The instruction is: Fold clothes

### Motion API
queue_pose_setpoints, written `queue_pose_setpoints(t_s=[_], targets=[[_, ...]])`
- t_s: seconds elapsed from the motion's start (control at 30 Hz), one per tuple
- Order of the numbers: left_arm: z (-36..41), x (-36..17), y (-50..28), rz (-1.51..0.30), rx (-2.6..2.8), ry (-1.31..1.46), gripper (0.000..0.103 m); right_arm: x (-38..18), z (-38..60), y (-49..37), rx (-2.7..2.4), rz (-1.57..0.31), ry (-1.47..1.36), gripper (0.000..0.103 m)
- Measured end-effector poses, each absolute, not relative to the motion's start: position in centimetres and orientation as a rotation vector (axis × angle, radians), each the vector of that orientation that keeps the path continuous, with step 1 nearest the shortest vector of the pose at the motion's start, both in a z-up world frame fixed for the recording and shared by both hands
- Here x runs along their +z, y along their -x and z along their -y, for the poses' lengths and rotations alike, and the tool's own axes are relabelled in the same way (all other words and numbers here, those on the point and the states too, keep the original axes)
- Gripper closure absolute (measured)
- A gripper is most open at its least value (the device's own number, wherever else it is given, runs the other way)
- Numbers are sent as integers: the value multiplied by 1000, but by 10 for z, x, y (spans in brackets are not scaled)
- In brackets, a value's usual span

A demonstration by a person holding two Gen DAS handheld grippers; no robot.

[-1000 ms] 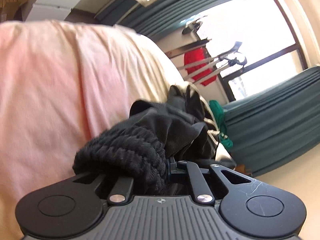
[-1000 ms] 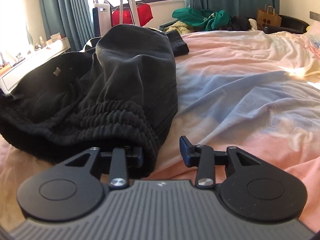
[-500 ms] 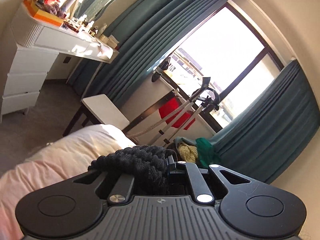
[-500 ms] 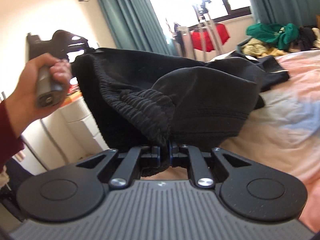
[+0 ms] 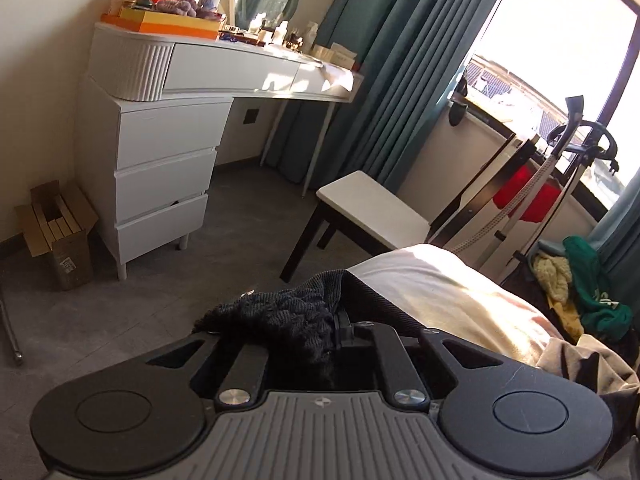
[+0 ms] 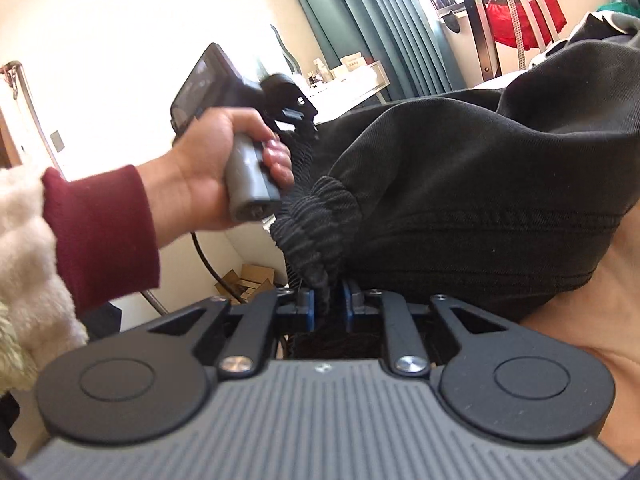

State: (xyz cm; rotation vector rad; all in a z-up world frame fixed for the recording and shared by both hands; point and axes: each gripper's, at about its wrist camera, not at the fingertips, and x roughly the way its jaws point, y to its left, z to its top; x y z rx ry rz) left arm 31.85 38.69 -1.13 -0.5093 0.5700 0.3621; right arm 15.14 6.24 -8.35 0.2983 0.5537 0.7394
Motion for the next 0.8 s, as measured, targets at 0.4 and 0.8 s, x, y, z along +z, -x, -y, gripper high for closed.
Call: queue_pose_setpoints(t_s=[0.4, 0.8], targets=[[-353, 17, -231, -541, 296, 332, 0, -56, -51, -130, 793, -549, -247, 18], [-220, 66, -89, -481, 103, 160, 0, 6, 78, -79, 566, -383, -117, 18]])
